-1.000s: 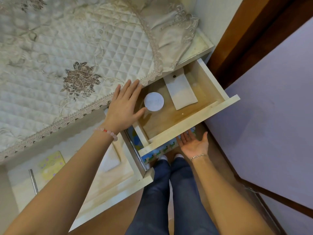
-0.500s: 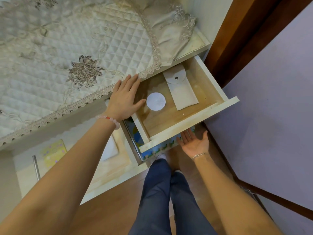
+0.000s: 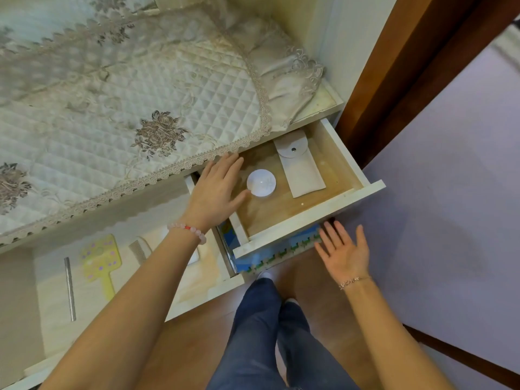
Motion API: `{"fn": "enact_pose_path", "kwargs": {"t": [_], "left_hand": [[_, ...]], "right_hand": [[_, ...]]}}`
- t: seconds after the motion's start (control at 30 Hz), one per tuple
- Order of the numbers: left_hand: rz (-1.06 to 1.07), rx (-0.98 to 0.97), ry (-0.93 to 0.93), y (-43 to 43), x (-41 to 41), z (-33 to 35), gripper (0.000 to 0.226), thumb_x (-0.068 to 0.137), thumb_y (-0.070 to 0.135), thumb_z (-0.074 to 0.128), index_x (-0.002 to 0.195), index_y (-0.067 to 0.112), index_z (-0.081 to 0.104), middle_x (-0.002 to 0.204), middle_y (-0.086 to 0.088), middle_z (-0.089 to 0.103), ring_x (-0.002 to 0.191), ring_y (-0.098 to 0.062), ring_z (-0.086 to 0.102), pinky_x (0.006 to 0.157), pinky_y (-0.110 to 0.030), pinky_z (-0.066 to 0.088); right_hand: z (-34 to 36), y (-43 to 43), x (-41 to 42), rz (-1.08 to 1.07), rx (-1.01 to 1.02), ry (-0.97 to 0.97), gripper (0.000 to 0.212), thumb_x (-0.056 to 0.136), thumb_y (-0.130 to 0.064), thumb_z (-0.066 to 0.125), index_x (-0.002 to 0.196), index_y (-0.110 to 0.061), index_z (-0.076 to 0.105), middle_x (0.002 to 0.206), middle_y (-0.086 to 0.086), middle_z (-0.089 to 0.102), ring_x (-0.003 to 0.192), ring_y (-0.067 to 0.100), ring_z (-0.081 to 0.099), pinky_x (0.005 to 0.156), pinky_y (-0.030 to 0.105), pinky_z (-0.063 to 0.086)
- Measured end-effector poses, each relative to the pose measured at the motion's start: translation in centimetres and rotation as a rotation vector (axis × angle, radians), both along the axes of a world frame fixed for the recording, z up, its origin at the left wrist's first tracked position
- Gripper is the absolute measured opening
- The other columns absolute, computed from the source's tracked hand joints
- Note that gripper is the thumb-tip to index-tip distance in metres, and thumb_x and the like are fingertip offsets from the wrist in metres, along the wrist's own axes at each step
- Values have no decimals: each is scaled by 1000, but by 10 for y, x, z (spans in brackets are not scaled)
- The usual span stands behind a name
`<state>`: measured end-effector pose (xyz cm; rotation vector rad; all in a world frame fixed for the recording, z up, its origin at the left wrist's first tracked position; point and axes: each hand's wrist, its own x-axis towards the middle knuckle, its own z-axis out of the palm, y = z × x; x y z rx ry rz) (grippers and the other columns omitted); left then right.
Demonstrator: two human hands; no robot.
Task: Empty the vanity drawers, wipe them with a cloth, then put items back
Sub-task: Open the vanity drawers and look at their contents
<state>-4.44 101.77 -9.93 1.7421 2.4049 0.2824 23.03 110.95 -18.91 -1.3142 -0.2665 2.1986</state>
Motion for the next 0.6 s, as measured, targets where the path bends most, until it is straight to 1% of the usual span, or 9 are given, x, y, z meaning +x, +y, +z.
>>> {"fn": "enact_pose_path", "kwargs": {"t": [0.1, 0.17, 0.23, 0.3, 0.33, 0.4, 0.43, 0.53, 0.6], "left_hand": [[5, 41, 12, -9, 14, 16, 63, 92, 42, 48, 143, 9, 31, 150, -8, 31, 140, -21, 23, 117, -40, 12], [26, 76, 21, -17, 24, 28, 60, 92, 42, 49, 141, 10, 35, 146, -8, 38, 137, -22, 31, 116, -40, 15], [50, 117, 34, -26, 35, 39, 57, 92, 41, 50, 138, 10, 40, 140, -8, 46, 131, -23, 39, 114, -40, 21], [79, 156, 45, -33, 45, 50, 53, 92, 40, 51, 135, 10, 44, 134, -6, 51, 126, -23, 44, 111, -40, 26], [94, 166, 49, -37, 50, 54, 51, 92, 40, 50, 134, 11, 46, 132, -6, 53, 124, -23, 46, 109, -40, 28], [118, 176, 52, -44, 59, 61, 49, 92, 39, 50, 132, 11, 48, 129, -5, 55, 122, -23, 48, 108, -40, 30], [127, 183, 53, -48, 63, 64, 48, 92, 39, 50, 131, 11, 49, 128, -5, 56, 121, -23, 49, 107, -40, 30], [141, 193, 57, -57, 71, 70, 47, 92, 39, 50, 130, 12, 50, 128, -3, 56, 121, -21, 49, 106, -39, 31], [152, 187, 52, -63, 72, 72, 47, 93, 41, 48, 131, 13, 48, 129, -2, 55, 122, -20, 48, 107, -39, 31]], "right_hand": [[36, 9, 1, 186, 281, -128, 54, 91, -55, 37, 133, -22, 46, 129, 0, 56, 117, 12, 53, 94, 33, 43], [60, 13, -2, 310, 495, -226, 42, 93, -48, 39, 127, -26, 50, 125, -5, 58, 115, 7, 54, 90, 26, 44], [82, 16, -7, 398, 719, -325, 31, 94, -40, 43, 120, -28, 55, 116, -17, 59, 113, -2, 52, 86, 14, 42], [101, 20, -11, 498, 960, -440, 32, 94, -38, 47, 124, -27, 53, 112, -26, 55, 109, -13, 48, 82, 5, 40], [109, 22, -12, 543, 1065, -498, 35, 93, -39, 48, 126, -29, 50, 115, -24, 55, 109, -12, 48, 84, 6, 40], [123, 25, -14, 595, 1247, -601, 39, 92, -42, 48, 129, -29, 48, 121, -18, 54, 114, -2, 49, 92, 18, 40], [128, 26, -15, 609, 1331, -639, 41, 91, -45, 47, 129, -29, 47, 122, -17, 53, 116, 1, 48, 92, 23, 40], [139, 28, -16, 658, 1512, -744, 48, 90, -54, 42, 131, -30, 45, 127, -14, 51, 117, 2, 45, 90, 24, 38], [141, 27, -17, 692, 1588, -801, 49, 90, -55, 40, 131, -31, 43, 131, -11, 50, 118, 3, 43, 90, 24, 36]]}}
